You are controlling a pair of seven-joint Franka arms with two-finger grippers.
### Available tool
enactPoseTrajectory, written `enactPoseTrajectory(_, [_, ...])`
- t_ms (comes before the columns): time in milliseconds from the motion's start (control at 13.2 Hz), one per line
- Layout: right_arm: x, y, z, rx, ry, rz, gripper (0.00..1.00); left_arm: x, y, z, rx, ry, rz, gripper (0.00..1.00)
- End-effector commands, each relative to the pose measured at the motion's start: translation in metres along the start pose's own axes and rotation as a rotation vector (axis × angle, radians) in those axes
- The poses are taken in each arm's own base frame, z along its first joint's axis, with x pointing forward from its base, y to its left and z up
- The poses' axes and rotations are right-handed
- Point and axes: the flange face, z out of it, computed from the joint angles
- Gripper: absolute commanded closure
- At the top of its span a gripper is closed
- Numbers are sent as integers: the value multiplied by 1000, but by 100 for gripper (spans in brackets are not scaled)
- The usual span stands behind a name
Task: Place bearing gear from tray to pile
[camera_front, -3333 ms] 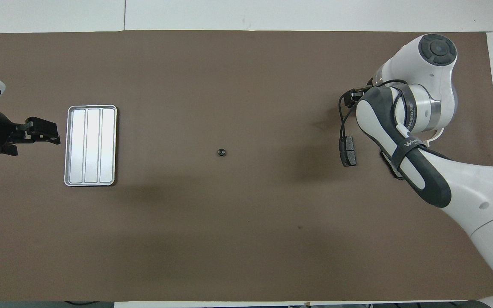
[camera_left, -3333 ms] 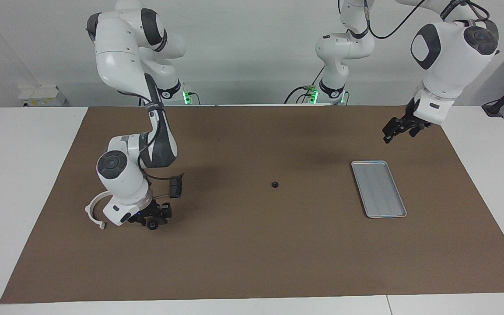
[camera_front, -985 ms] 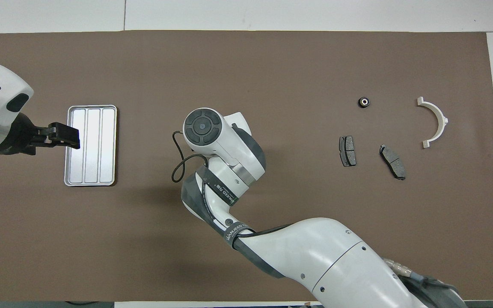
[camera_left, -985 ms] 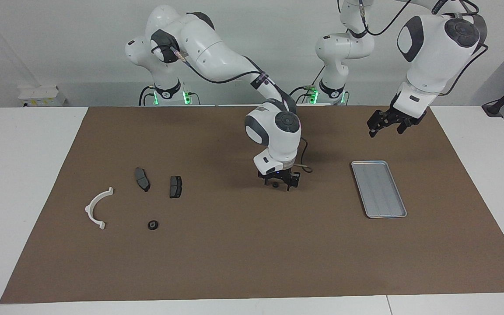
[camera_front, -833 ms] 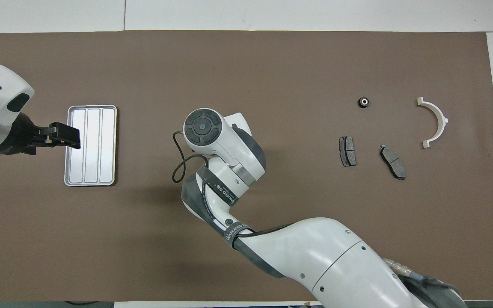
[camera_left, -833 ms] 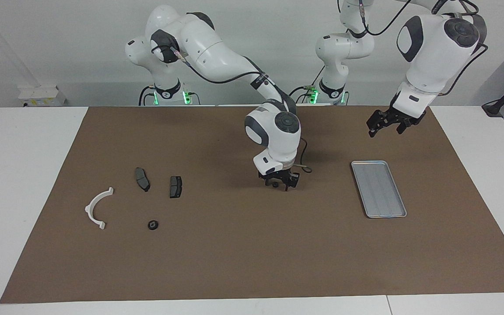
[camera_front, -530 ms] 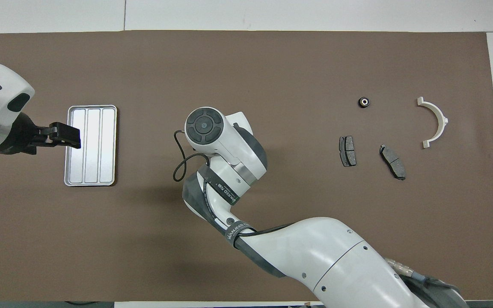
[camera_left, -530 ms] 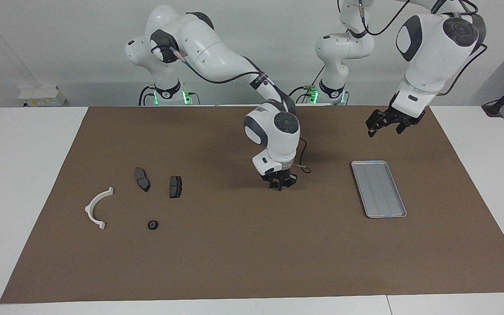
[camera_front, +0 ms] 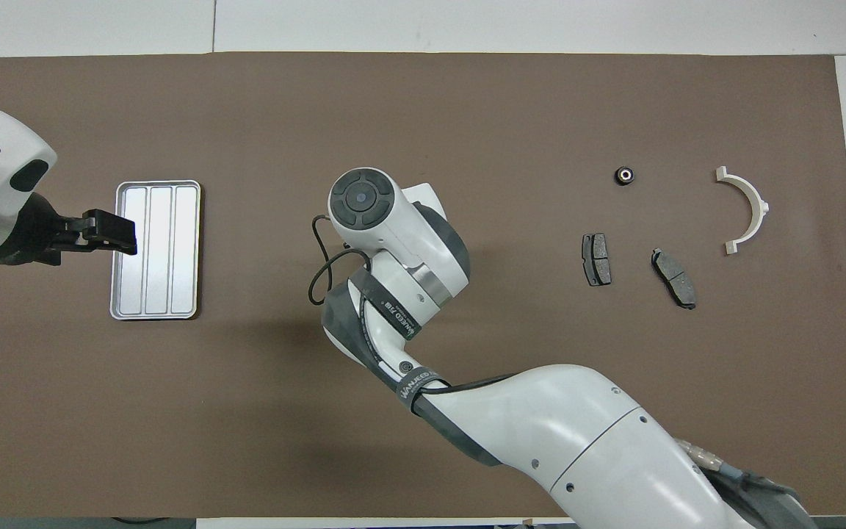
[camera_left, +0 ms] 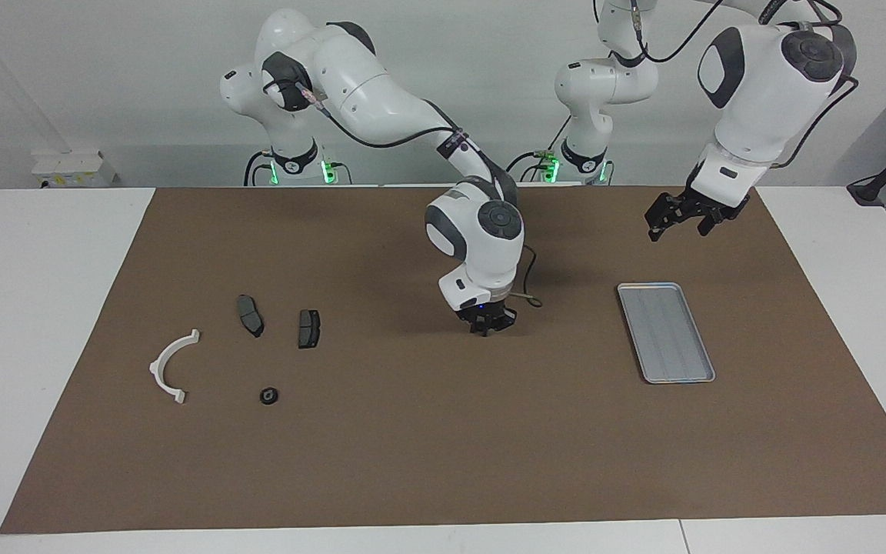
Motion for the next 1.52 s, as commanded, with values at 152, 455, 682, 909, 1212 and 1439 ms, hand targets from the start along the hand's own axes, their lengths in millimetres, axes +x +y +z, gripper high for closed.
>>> enactPoseTrajectory(152, [109,88,-79,8,-35,-178,100,-3,-1,-6,-10,1,1,0])
enactPoseTrajectory(455, [185,170,-65,20,-19,-352,100,-3,-1,-6,-10,1,1,0])
enactPoseTrajectory(682, [204,223,-21,36,8,-409,100,-3,-1,-6,-10,1,1,0])
enactPoseTrajectory(909, [211,252,11,45,26,-448,100,-3,-1,-6,-10,1,1,0])
enactPoseTrajectory(1212, [211,251,18,50,31,-441,100,-3,-1,-6,-10,1,1,0])
enactPoseTrajectory(1439, [210,248,13,46,28,-442,0,-3,-1,-6,-10,1,1,0])
